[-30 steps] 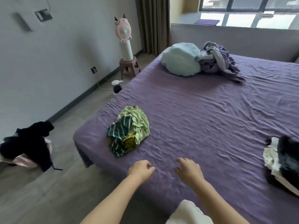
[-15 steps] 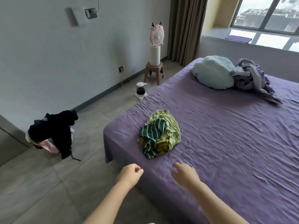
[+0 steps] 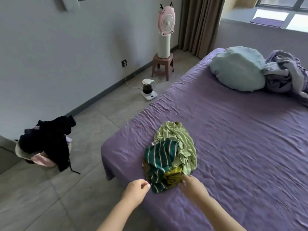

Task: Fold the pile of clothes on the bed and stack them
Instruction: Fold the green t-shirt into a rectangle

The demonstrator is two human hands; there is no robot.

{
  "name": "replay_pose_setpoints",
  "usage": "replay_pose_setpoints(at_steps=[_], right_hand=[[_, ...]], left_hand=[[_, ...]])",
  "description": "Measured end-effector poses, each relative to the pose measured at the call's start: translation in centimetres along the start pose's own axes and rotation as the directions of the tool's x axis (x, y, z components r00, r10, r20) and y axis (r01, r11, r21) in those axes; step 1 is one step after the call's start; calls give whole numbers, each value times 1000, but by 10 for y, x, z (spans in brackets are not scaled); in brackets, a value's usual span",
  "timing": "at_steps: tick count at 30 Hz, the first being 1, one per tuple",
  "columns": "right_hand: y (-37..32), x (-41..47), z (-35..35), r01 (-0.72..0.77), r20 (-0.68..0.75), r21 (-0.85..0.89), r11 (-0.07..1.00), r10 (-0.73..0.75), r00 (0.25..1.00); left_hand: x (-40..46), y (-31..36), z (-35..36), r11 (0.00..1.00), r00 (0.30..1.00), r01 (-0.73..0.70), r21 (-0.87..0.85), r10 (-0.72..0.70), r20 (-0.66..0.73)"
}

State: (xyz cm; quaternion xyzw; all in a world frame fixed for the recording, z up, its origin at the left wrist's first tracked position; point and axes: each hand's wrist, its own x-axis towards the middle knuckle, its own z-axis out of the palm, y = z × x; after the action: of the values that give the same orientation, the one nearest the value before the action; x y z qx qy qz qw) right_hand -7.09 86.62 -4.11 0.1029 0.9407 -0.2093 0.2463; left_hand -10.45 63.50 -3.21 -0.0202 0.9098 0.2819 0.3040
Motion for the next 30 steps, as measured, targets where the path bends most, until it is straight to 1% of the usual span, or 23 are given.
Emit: replay_pose_setpoints(at_steps=[6, 8, 12, 15, 18, 19, 21, 23, 26, 28, 30], right_hand=[[0, 71, -21, -34, 44, 29, 999, 32, 999], [1, 90, -22, -62, 27, 59, 996, 61, 998], [7, 134, -14, -222, -22, 182, 958, 230, 973], [8, 167, -1, -330, -67, 335, 882, 372, 926], [9, 194, 4, -401, -123, 360, 842, 469, 875], [10, 200, 1, -415, -131, 417, 809, 505, 853], [13, 209, -17, -359, -127, 606, 710, 532, 837], [15, 211, -48, -231, -175, 731, 642, 504, 846], [11, 203, -119, -26, -314, 799, 601, 454, 834], [2, 191, -171, 119, -396, 828, 548, 422, 816], [-11, 173, -223, 239, -453, 836, 494, 375, 809]], left_hand=[[57, 18, 1, 999, 996, 42, -3, -41, 85], [76, 29, 2, 1000, 992, 29, 5, -29, 120], [120, 51, 3, 999, 979, -34, -21, 38, 200], [153, 63, 5, 997, 960, -71, -33, 77, 268], [182, 71, 4, 994, 942, -105, -29, 109, 317], [190, 74, 2, 993, 937, -115, -27, 118, 330], [204, 83, -6, 990, 931, -138, -30, 140, 336], [215, 99, -18, 986, 930, -164, -32, 165, 328], [228, 136, -46, 966, 923, -247, -69, 257, 287], [233, 169, -67, 941, 903, -320, -115, 339, 264], [234, 201, -88, 903, 870, -414, -116, 430, 241]])
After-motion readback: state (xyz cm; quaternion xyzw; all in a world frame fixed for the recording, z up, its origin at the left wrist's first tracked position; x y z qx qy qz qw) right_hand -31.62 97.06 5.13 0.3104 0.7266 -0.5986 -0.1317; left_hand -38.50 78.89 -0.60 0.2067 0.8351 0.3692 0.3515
